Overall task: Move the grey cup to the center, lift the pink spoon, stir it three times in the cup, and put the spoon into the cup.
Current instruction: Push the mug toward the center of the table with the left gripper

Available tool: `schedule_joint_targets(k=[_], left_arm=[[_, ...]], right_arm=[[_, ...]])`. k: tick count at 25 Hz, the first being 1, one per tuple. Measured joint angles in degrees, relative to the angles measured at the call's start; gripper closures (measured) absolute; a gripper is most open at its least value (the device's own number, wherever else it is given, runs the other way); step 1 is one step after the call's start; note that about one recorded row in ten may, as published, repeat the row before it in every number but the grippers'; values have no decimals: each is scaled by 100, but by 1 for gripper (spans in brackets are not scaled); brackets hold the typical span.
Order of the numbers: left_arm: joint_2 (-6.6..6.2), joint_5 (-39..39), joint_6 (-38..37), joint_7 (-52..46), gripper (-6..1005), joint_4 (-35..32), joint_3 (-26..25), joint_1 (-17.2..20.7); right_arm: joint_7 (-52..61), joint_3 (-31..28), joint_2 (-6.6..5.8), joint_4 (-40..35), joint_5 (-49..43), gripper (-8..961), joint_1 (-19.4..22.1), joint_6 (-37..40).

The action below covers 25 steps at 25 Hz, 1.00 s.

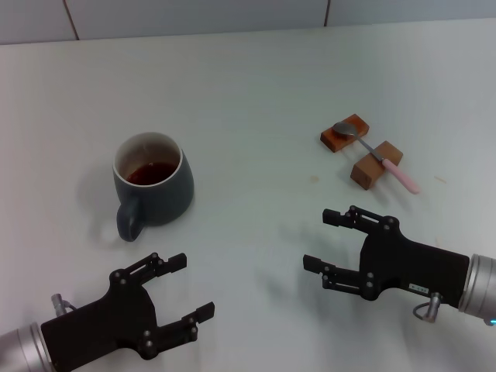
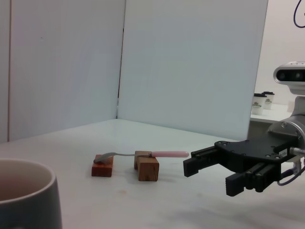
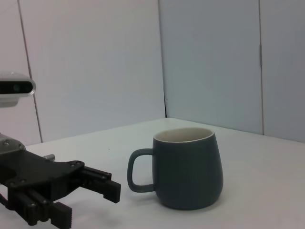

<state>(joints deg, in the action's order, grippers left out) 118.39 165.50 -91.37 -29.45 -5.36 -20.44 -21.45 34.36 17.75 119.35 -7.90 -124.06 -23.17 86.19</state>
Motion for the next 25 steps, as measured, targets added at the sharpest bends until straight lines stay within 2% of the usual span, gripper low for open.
schedule_joint_targets(k=[25], left_arm=[[-3, -9, -12, -53, 226, 10, 91, -22]], right_arm=[[0, 0, 0, 0, 19, 178, 19, -16]])
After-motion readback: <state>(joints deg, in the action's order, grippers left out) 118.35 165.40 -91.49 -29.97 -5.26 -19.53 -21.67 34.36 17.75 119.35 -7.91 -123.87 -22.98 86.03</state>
